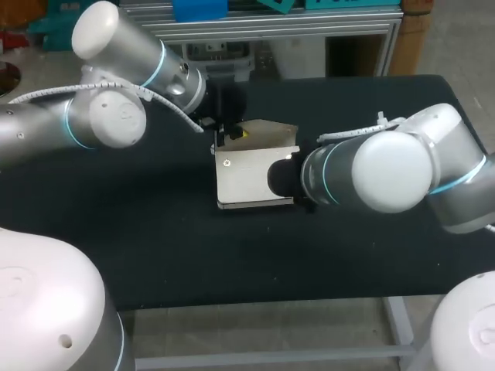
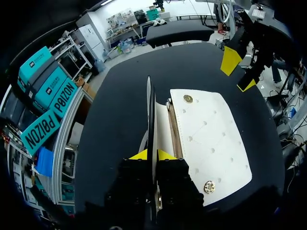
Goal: Pick up the bag, open it, inspect its contents, close it, and place it on the opposite side
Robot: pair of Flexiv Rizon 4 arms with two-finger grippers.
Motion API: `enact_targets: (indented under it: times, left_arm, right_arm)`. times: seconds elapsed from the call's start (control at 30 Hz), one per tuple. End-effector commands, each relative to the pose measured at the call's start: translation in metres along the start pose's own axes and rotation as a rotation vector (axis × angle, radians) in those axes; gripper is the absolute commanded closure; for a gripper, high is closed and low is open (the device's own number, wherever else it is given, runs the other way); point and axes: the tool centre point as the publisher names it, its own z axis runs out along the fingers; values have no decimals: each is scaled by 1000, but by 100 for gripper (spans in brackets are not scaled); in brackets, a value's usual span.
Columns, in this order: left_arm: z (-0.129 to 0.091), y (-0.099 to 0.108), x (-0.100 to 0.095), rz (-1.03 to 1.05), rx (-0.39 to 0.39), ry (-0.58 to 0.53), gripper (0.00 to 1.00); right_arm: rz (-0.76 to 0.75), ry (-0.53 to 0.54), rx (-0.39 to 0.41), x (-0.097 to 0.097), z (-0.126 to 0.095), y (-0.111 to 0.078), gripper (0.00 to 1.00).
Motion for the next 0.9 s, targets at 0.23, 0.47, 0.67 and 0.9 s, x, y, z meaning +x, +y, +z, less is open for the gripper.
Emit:
enact_targets:
  times: [0.23, 0.47, 0.67, 0.9]
  left_arm:
    - [-24, -14, 1, -27, 9, 58, 100]
    - [-24, -14, 1, -27, 9, 58, 100]
    - [-31, -19, 1, -44, 26, 38, 100]
    - [-50, -32, 0, -45, 32, 17, 100]
  right_arm:
    - [-12, -55, -12, -8, -13, -10, 100]
    - [-37, -73, -9, -16, -14, -9, 100]
    - [-58, -95, -9, -26, -14, -5, 100]
    - [-84, -134, 4, -43, -11, -3, 100]
